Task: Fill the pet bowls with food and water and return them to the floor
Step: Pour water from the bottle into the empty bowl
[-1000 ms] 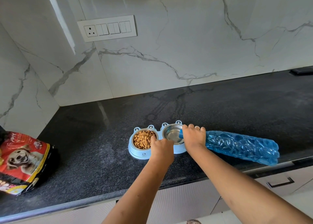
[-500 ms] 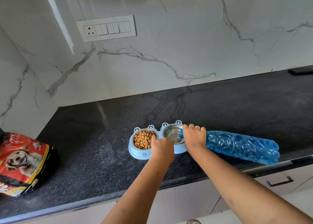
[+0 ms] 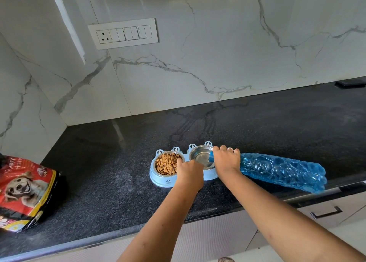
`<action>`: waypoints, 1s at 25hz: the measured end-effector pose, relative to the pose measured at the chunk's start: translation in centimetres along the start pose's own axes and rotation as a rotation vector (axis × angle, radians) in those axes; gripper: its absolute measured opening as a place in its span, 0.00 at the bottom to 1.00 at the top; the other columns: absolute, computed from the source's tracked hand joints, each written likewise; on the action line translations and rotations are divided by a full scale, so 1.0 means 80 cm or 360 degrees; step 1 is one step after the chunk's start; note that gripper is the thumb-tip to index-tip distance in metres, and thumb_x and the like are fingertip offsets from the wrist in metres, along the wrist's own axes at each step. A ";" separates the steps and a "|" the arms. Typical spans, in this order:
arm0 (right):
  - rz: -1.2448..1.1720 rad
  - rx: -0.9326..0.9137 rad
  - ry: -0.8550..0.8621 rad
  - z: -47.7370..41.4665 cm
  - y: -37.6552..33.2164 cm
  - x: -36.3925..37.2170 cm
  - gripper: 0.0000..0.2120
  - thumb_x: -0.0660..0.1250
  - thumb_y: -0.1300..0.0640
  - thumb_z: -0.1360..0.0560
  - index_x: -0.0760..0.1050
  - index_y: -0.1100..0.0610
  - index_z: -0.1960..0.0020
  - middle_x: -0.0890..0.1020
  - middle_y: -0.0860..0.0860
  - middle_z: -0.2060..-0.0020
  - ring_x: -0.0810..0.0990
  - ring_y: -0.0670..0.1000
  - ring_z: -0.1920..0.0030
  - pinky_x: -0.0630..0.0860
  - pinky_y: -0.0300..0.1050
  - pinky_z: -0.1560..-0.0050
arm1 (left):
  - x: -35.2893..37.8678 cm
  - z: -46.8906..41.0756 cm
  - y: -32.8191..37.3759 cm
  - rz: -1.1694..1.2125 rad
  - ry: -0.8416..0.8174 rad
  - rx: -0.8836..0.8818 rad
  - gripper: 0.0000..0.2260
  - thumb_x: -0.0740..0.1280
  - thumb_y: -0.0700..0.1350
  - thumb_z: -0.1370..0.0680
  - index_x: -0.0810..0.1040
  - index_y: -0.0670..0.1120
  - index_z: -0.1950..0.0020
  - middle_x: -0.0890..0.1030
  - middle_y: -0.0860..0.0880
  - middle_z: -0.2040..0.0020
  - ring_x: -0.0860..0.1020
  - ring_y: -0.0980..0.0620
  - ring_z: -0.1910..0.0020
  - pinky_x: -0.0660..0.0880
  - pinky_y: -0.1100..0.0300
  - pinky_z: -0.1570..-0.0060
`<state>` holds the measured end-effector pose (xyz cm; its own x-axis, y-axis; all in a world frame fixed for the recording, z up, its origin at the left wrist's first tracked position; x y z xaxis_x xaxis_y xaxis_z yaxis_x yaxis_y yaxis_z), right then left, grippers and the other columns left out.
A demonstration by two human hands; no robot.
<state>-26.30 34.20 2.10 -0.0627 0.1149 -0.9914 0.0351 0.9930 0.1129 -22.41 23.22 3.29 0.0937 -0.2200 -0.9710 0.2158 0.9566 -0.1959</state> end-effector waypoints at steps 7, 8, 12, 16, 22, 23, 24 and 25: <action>0.0008 -0.0013 -0.0025 0.000 0.002 -0.002 0.19 0.67 0.57 0.24 0.69 0.55 0.34 0.77 0.54 0.40 0.77 0.56 0.39 0.69 0.51 0.39 | 0.004 -0.003 -0.001 -0.0018 0.0004 0.0002 0.12 0.66 0.46 0.24 0.76 0.48 0.41 0.82 0.51 0.50 0.80 0.50 0.49 0.66 0.52 0.39; 0.0007 -0.0013 -0.0030 0.000 0.001 -0.002 0.19 0.68 0.57 0.24 0.69 0.55 0.34 0.77 0.54 0.40 0.77 0.56 0.39 0.69 0.51 0.39 | 0.004 -0.003 -0.001 -0.0021 0.0005 0.0005 0.12 0.67 0.46 0.24 0.76 0.48 0.41 0.82 0.51 0.50 0.80 0.50 0.49 0.66 0.52 0.39; 0.0007 -0.0014 -0.0027 0.000 0.001 -0.003 0.20 0.68 0.57 0.24 0.69 0.54 0.34 0.77 0.54 0.40 0.76 0.56 0.39 0.69 0.52 0.39 | 0.004 -0.003 -0.001 -0.0038 0.0013 0.0015 0.11 0.67 0.46 0.23 0.77 0.48 0.41 0.82 0.51 0.51 0.80 0.50 0.50 0.66 0.52 0.40; 0.0012 -0.0018 -0.0016 0.000 0.001 -0.003 0.19 0.67 0.58 0.23 0.69 0.55 0.34 0.77 0.54 0.40 0.76 0.56 0.39 0.69 0.52 0.39 | 0.003 -0.002 -0.001 -0.0038 0.0024 0.0026 0.11 0.66 0.47 0.23 0.77 0.48 0.41 0.82 0.50 0.50 0.80 0.50 0.49 0.66 0.53 0.40; 0.0005 -0.0010 -0.0009 0.000 0.001 -0.003 0.19 0.68 0.57 0.24 0.69 0.55 0.34 0.77 0.55 0.41 0.77 0.56 0.39 0.70 0.52 0.39 | 0.002 -0.001 -0.001 -0.0053 0.0018 0.0032 0.12 0.66 0.47 0.23 0.76 0.48 0.40 0.82 0.50 0.49 0.80 0.50 0.48 0.66 0.51 0.37; 0.0001 -0.0005 -0.0008 0.000 0.001 -0.002 0.19 0.68 0.57 0.24 0.69 0.55 0.34 0.77 0.54 0.41 0.77 0.56 0.39 0.70 0.52 0.39 | 0.002 0.000 -0.001 -0.0051 0.0025 0.0034 0.12 0.66 0.47 0.23 0.76 0.48 0.40 0.82 0.50 0.49 0.80 0.50 0.48 0.66 0.51 0.37; -0.0002 0.0000 -0.0005 0.000 0.001 -0.002 0.19 0.68 0.57 0.24 0.69 0.54 0.34 0.77 0.54 0.41 0.77 0.56 0.40 0.70 0.52 0.39 | 0.001 0.000 -0.001 -0.0049 0.0030 0.0040 0.12 0.66 0.47 0.23 0.76 0.48 0.40 0.82 0.50 0.49 0.80 0.50 0.48 0.66 0.52 0.37; -0.0006 0.0005 -0.0001 0.000 0.001 -0.002 0.19 0.68 0.57 0.24 0.70 0.54 0.35 0.77 0.54 0.41 0.77 0.56 0.40 0.70 0.52 0.39 | 0.001 0.001 -0.001 -0.0045 0.0032 0.0046 0.12 0.66 0.46 0.23 0.76 0.48 0.39 0.82 0.50 0.49 0.80 0.50 0.48 0.66 0.52 0.38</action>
<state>-26.32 34.29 2.26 -0.0622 0.1112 -0.9918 0.0380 0.9933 0.1090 -22.35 23.12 3.23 0.0678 -0.2429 -0.9677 0.2459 0.9441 -0.2197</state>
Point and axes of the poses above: each hand's wrist, its own z-axis away from the middle knuckle, its own x-axis out of the palm, y = z × x, the point moved 2 cm from there along -z, towards the middle knuckle
